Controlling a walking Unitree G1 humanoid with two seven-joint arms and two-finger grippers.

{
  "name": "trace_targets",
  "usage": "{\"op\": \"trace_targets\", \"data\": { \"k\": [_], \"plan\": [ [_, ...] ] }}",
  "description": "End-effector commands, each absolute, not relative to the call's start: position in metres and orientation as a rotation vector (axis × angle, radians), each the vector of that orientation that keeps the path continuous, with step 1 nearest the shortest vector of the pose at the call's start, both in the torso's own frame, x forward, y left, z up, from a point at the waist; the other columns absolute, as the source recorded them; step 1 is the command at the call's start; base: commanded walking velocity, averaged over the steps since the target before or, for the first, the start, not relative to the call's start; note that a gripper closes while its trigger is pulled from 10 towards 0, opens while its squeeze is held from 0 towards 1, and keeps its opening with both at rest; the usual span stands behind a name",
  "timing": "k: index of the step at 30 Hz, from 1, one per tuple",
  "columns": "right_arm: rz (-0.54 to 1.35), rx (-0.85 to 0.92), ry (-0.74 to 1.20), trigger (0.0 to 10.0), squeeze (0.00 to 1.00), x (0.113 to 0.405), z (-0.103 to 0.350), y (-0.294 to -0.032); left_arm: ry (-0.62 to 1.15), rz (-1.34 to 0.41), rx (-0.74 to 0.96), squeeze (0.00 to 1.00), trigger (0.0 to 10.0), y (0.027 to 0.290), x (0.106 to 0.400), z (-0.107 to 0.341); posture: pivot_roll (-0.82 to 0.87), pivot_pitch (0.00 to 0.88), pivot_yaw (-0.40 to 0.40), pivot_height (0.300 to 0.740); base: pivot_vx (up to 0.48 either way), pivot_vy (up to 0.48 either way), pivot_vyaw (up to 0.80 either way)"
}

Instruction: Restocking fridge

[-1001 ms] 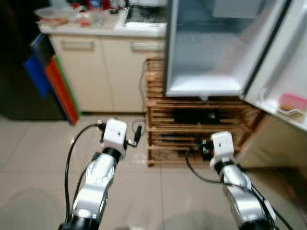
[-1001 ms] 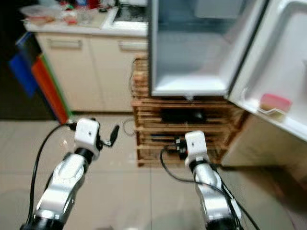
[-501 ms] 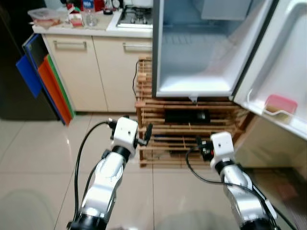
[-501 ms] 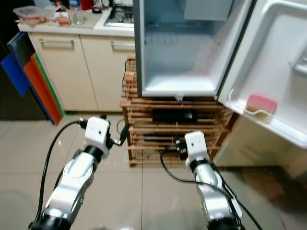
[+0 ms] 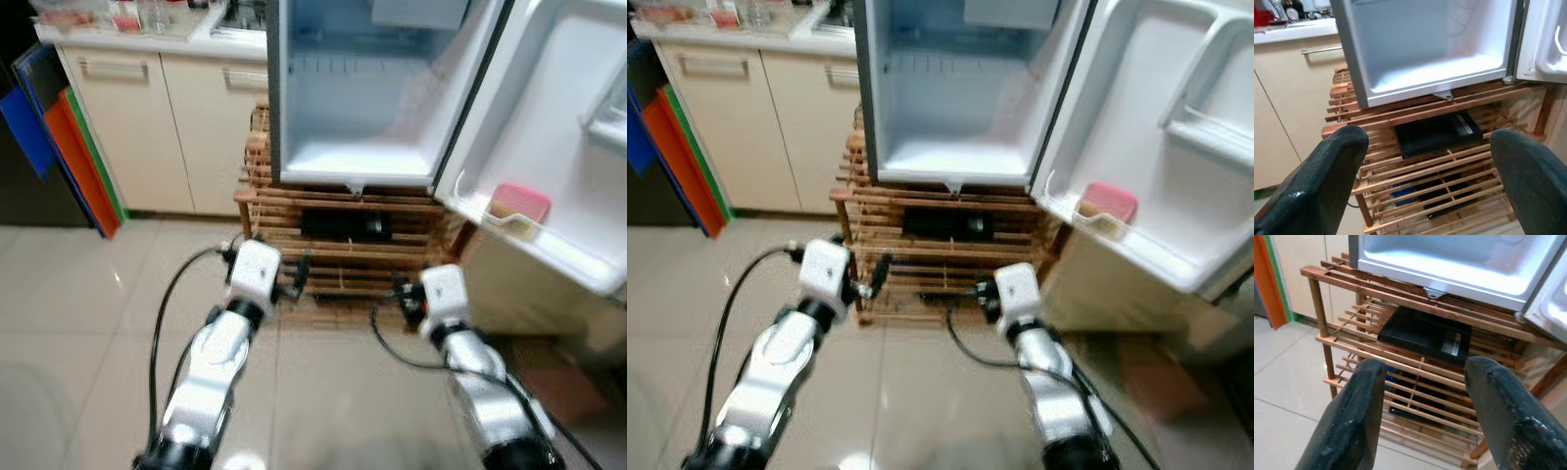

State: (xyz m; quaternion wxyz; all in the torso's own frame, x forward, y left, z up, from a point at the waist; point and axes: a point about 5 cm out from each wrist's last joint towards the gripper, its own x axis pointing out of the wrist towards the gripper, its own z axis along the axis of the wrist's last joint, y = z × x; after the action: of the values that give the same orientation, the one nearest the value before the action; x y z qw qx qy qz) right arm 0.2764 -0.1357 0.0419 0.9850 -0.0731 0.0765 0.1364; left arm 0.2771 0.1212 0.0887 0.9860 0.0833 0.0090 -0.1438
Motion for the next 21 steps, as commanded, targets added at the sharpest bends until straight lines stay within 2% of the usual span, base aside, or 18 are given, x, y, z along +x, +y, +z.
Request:
{"op": "trace_targets", "data": {
  "k": [1,6,21],
  "plan": [
    [0.248,-0.159,0.156,10.0,0.04,0.2790,0.0429,-0.1463,0.001,-0.319,0.158,0.00,10.0,0.1119,0.2776,0.0919,-0.01,0.000,-0.022,0.740,0.000,-0.472,0.00],
    [0.245,-0.156,0.158,10.0,0.04,0.2789,0.0421,-0.1463,0.008,-0.312,0.181,0.00,10.0,0.1137,0.2785,0.0909,-0.01,0.000,-0.018,0.740,0.100,-0.440,0.00],
    [0.236,-0.156,0.163,10.0,0.04,0.2795,0.0400,-0.1458,0.002,-0.315,0.175,0.00,10.0,0.1136,0.2791,0.0921,-0.01,0.000,-0.013,0.740,0.303,-0.368,0.00]
  ]
}}
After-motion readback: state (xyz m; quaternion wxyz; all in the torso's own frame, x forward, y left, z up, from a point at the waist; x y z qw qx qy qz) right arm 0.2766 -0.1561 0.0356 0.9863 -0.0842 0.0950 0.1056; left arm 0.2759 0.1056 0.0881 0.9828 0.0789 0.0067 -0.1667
